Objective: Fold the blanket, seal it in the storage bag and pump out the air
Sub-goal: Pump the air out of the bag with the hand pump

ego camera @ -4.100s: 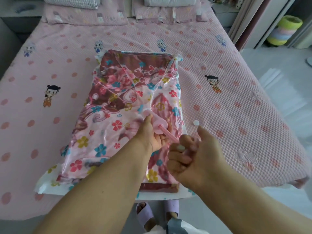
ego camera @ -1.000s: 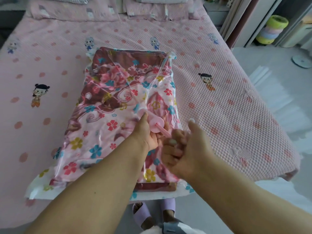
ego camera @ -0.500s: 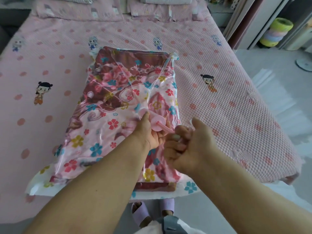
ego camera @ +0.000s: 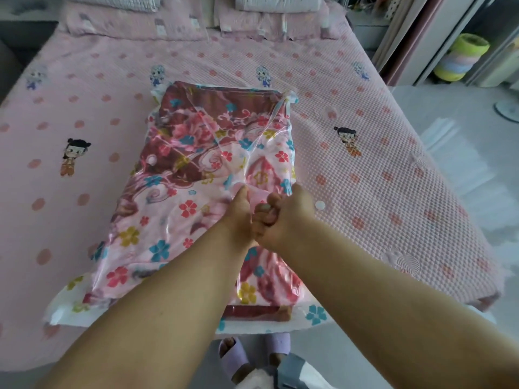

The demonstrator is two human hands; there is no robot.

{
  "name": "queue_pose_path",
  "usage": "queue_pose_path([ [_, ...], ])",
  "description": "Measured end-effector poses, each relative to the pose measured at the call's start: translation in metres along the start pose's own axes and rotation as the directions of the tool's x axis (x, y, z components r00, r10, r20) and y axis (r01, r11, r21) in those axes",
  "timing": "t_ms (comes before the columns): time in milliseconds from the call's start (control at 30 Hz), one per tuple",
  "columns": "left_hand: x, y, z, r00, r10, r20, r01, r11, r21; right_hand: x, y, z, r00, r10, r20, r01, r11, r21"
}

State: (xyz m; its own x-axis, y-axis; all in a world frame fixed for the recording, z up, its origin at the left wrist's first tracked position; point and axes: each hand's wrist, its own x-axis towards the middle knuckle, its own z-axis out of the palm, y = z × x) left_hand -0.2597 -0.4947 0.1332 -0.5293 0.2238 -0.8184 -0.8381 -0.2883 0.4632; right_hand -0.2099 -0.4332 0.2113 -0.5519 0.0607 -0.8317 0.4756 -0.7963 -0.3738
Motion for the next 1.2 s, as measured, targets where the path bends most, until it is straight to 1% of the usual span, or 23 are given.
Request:
queue_pose_path([
  [33, 0.003, 0.0, -0.001, 1.0, -0.016, 0.007, 0.016, 1.0, -0.022, 0.001, 0.001, -0.006, 0.997, -0.062, 0.036, 0.064, 0.996, -0.059],
  [67, 0.005, -0.001, -0.002, 1.0, -0.015, 0.026, 0.016, 1.0, -0.027, -0.004, 0.004, -0.014, 0.993, -0.081, 0.083, 0.088, 0.993, -0.081],
  [133, 0.005, -0.004, -0.004, 1.0, -0.005, 0.031, 0.007, 0.998, -0.062, -0.027, 0.008, -0.029, 0.99, 0.038, 0.138, -0.035, 0.999, -0.019],
  [200, 0.002, -0.003, -0.006, 0.999, 0.023, -0.038, -0.028, 0.992, -0.123, -0.047, 0.009, -0.042, 0.993, 0.07, 0.098, -0.069, 0.998, -0.012],
  [267, 0.001, -0.002, -0.003, 0.998, 0.039, -0.052, -0.044, 0.994, -0.098, -0.041, 0.003, -0.04, 0.994, 0.077, 0.079, -0.08, 0.996, 0.038],
  [333, 0.0, -0.002, 0.0, 1.0, 0.016, -0.022, -0.018, 0.998, -0.061, -0.017, 0.002, -0.019, 0.998, 0.045, 0.036, -0.047, 0.996, 0.079],
  [400, 0.0, -0.002, -0.002, 1.0, -0.014, -0.001, 0.014, 0.998, -0.065, 0.0, 0.003, -0.002, 1.0, 0.015, 0.009, -0.015, 0.999, 0.042],
  [433, 0.001, -0.003, -0.003, 1.0, -0.022, 0.006, 0.023, 0.997, -0.071, 0.0, 0.005, -0.009, 0.997, -0.054, 0.047, 0.055, 0.998, -0.013],
  [467, 0.004, -0.004, -0.004, 1.0, -0.022, 0.011, 0.023, 0.997, -0.072, -0.006, 0.008, -0.017, 0.992, -0.078, 0.095, 0.081, 0.996, -0.032],
  [533, 0.007, -0.005, -0.006, 0.999, 0.01, -0.038, -0.014, 0.995, -0.099, -0.033, 0.01, -0.031, 0.986, 0.046, 0.158, -0.05, 0.999, 0.016],
  [633, 0.002, -0.003, -0.006, 0.995, 0.035, -0.092, -0.045, 0.993, -0.108, -0.054, 0.009, -0.047, 0.992, 0.084, 0.094, -0.087, 0.996, 0.022],
  [700, 0.005, -0.003, -0.003, 0.996, 0.046, -0.078, -0.049, 0.998, -0.038, -0.035, 0.003, -0.035, 0.994, 0.072, 0.087, -0.082, 0.99, 0.117],
  [733, 0.006, -0.004, -0.001, 0.999, 0.04, -0.037, -0.041, 0.999, -0.027, -0.022, 0.004, -0.023, 0.997, 0.054, 0.056, -0.06, 0.992, 0.115],
  [800, 0.006, -0.004, -0.003, 0.999, -0.032, -0.008, 0.032, 0.999, -0.028, -0.002, 0.005, -0.007, 1.0, 0.027, 0.011, -0.027, 0.997, 0.073],
  [833, 0.007, -0.004, -0.004, 0.999, -0.042, 0.008, 0.043, 0.998, -0.044, -0.001, 0.006, -0.013, 0.999, -0.034, 0.038, 0.033, 0.999, 0.02],
  [867, 0.008, -0.004, -0.005, 0.999, -0.04, 0.019, 0.041, 0.997, -0.062, -0.007, 0.007, -0.02, 0.995, -0.055, 0.085, 0.056, 0.998, -0.008],
  [933, 0.007, -0.005, -0.006, 0.999, -0.005, -0.039, 0.002, 0.997, -0.081, -0.034, 0.01, -0.033, 0.986, 0.053, 0.155, -0.059, 0.998, 0.035],
  [967, 0.005, -0.005, -0.007, 0.998, 0.011, -0.058, -0.017, 0.995, -0.095, -0.049, 0.012, -0.04, 0.986, 0.078, 0.148, -0.082, 0.996, 0.022],
  [1000, 0.005, -0.005, -0.008, 0.996, 0.029, -0.086, -0.036, 0.996, -0.078, -0.055, 0.013, -0.045, 0.991, 0.091, 0.098, -0.093, 0.996, 0.009],
  [1067, 0.008, -0.007, -0.008, 0.994, 0.041, -0.102, -0.044, 0.998, -0.035, -0.047, 0.008, -0.042, 0.992, 0.094, 0.084, -0.1, 0.993, 0.07],
  [1100, 0.009, -0.007, -0.006, 0.995, 0.038, -0.092, -0.038, 0.999, 0.001, -0.034, 0.006, -0.033, 0.995, 0.074, 0.07, -0.082, 0.99, 0.115],
  [1167, 0.006, -0.005, -0.003, 1.0, -0.002, 0.007, 0.002, 1.0, 0.004, -0.007, 0.007, -0.009, 0.999, 0.043, 0.011, -0.044, 0.994, 0.103],
  [1200, 0.007, -0.004, -0.004, 1.0, -0.011, 0.015, 0.011, 1.0, -0.019, 0.001, 0.005, -0.001, 0.999, 0.034, -0.003, -0.033, 0.995, 0.091],
])
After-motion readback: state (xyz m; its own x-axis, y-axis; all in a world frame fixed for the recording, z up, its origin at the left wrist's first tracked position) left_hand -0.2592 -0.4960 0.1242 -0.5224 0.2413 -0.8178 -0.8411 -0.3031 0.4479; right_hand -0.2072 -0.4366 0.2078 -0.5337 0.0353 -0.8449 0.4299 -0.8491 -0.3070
